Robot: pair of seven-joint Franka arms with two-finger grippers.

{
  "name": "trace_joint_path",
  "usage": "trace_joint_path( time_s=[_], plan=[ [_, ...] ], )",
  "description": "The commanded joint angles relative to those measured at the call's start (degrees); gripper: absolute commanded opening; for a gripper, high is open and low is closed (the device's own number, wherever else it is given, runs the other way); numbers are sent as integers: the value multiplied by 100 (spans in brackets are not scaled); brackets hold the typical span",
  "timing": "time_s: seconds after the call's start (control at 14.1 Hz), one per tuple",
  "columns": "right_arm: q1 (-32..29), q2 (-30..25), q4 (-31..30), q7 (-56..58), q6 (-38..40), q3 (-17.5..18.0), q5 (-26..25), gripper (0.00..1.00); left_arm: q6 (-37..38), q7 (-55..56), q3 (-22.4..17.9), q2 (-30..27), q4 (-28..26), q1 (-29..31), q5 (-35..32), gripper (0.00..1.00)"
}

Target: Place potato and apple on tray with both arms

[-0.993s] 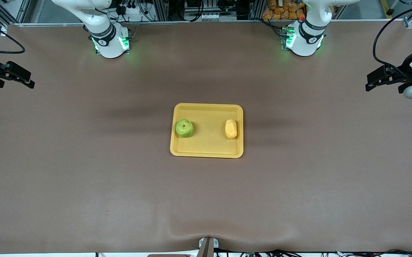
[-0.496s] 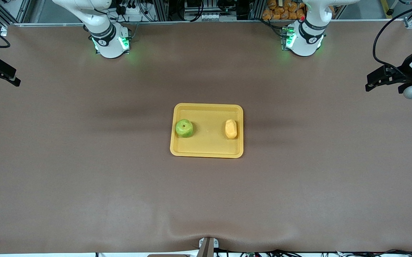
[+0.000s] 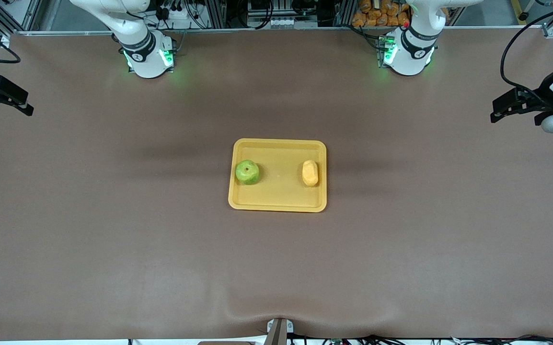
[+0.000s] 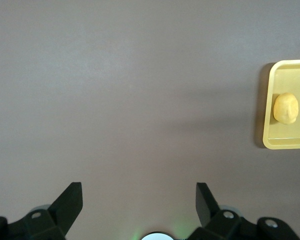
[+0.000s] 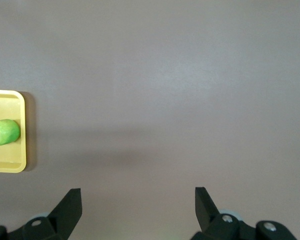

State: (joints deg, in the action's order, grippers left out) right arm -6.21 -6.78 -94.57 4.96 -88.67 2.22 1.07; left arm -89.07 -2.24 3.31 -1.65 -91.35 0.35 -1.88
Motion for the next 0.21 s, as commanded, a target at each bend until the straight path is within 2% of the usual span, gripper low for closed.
trace_joint_path(
  time_s=[0.0, 0.14],
  plan=[
    [198, 19, 114, 49, 8, 15, -37, 100, 12, -22, 39, 33, 91, 44, -41, 100],
    [374, 37, 158, 40, 8, 15, -72, 100, 12, -22, 39, 33, 91, 44, -41, 100]
  ],
)
